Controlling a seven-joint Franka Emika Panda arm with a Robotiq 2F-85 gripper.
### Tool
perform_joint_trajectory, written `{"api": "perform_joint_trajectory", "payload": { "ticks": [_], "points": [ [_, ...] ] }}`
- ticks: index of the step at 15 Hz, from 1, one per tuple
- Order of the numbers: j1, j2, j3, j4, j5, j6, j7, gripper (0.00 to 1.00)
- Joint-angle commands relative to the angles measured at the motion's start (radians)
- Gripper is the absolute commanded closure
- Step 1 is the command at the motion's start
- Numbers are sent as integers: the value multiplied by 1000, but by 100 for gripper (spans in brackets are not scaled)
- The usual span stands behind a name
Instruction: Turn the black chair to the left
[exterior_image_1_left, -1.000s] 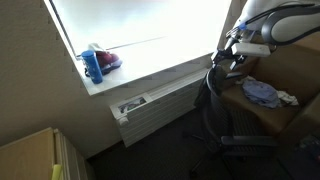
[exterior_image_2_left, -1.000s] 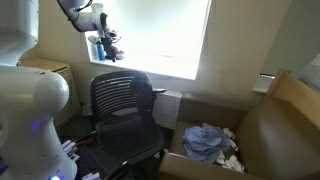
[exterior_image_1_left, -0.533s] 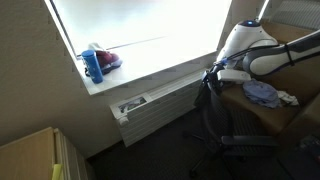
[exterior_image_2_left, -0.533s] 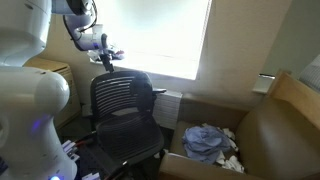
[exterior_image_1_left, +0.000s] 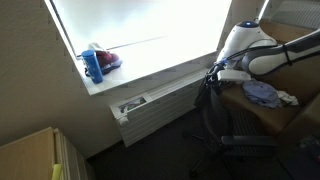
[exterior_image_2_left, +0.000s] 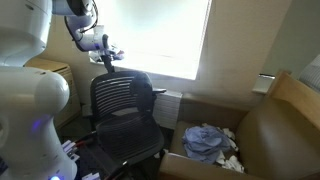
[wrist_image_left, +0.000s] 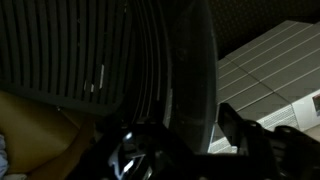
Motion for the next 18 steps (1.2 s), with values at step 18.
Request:
{"api": "perform_joint_trajectory", "payload": {
  "ticks": [18],
  "points": [
    [-123,-12,183,69,120,-423,-657,93]
  ]
}}
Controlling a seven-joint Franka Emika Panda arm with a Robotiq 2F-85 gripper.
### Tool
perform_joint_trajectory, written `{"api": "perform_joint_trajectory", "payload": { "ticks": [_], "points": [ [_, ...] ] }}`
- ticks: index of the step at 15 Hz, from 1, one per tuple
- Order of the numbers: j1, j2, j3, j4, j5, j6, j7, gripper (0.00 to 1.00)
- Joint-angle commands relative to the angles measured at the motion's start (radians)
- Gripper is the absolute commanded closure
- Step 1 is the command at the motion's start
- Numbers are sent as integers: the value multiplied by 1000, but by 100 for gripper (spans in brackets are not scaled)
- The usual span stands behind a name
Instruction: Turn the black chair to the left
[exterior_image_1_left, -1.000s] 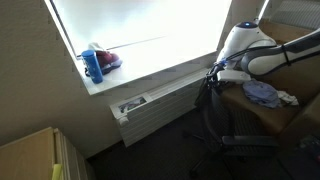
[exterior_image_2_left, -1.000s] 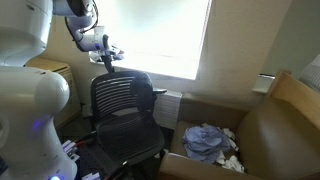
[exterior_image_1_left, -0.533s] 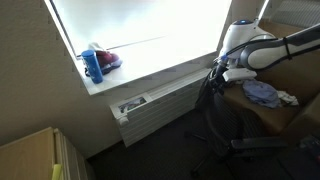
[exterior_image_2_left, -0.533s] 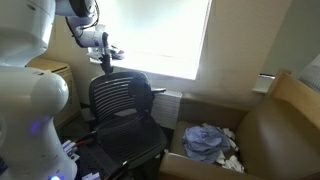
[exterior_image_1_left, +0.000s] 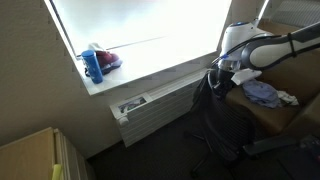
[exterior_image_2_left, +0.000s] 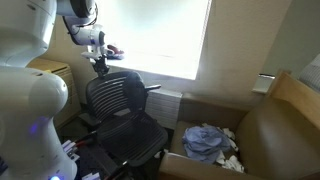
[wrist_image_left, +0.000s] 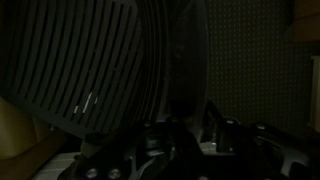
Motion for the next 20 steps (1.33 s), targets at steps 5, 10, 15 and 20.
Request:
{"api": "perform_joint_trajectory", "payload": {
  "ticks": [5,10,15,20],
  "points": [
    [-84,-119,-24,-6,23,-467,-204,93],
    [-105,-112,-15,48,-21,-553,-178,64],
    [-124,-117,26,-8,92,-325,-203,16],
    [-97,-93,27,-17,83,-140,-177,5]
  ]
}}
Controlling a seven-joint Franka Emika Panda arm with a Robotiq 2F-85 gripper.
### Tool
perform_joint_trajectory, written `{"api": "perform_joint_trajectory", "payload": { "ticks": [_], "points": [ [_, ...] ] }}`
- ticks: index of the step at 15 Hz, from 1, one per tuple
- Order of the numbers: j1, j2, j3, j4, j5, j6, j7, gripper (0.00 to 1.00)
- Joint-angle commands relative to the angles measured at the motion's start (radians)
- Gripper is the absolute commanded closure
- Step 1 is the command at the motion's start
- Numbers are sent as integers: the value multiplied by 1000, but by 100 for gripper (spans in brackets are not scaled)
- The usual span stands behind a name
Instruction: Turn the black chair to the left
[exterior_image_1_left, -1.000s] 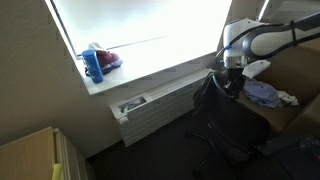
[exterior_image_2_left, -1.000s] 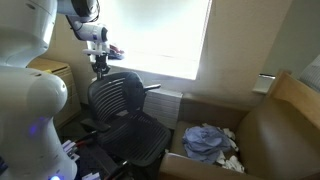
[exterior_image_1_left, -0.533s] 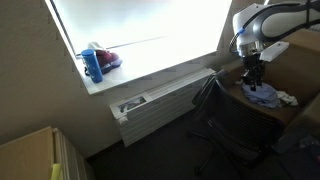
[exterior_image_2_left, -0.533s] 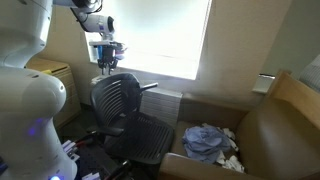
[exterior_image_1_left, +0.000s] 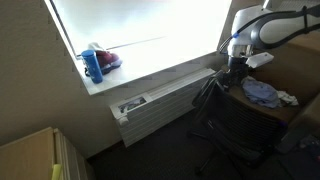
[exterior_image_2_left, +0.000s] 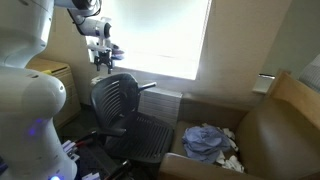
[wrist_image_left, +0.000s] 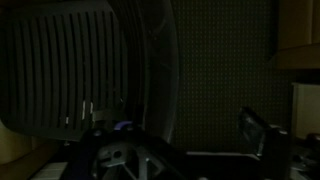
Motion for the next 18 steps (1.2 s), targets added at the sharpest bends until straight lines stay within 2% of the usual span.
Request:
{"api": "perform_joint_trajectory", "payload": {
  "ticks": [1,2,7,11,13,14,15,18],
  "points": [
    [-3,4,8,-5,-4,18,3,0],
    [-2,4,9,-10,-4,25,3,0],
    [43,55,-38,-19,-146,84,80,0],
    [53,118,-51,2,-147,97,128,0],
    [51,111,-46,-6,-143,88,110,0],
    [45,103,-39,-3,-130,78,106,25],
    [47,94,-38,4,-128,53,103,26],
    [30,92,15,69,-94,-99,-48,48]
  ]
}}
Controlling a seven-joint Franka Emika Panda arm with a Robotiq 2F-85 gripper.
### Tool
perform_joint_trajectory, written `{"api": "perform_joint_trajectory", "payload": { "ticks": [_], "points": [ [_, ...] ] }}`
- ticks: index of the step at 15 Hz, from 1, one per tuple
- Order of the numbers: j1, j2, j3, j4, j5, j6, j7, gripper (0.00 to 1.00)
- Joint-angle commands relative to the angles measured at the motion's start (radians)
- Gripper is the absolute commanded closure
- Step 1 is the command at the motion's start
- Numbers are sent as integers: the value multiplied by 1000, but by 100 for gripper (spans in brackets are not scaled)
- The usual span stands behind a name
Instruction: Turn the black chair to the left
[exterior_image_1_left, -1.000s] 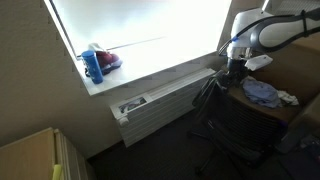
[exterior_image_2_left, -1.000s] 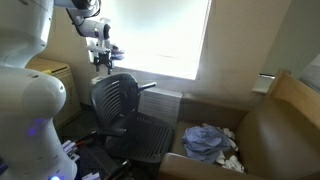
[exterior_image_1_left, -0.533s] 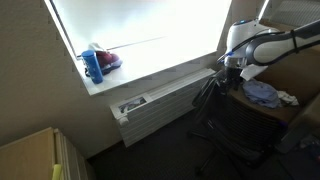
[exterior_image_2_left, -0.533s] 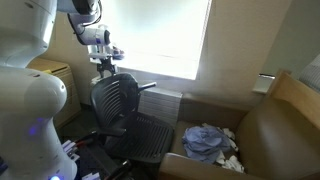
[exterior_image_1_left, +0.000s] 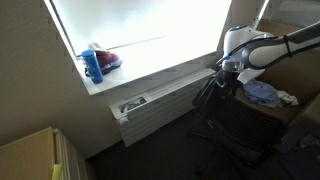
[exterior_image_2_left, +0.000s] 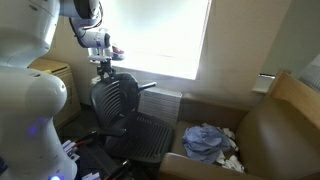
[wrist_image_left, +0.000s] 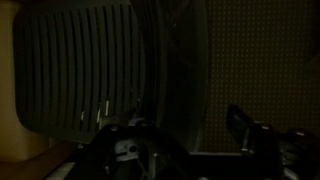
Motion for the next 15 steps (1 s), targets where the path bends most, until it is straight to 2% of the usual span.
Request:
{"api": "perform_joint_trajectory", "payload": {
  "ticks": [1,7,8,9,10,11,15],
  "points": [
    [-9,-9,52,74,34,-168,-160,55],
    [20,52,91,204,21,-469,-352,97],
    [24,65,89,222,17,-526,-381,100],
    [27,79,88,246,30,-585,-385,61],
    [32,36,79,184,21,-496,-344,89],
    [33,48,79,199,21,-533,-356,63],
    [50,13,45,150,-58,-417,-281,36]
  ]
}}
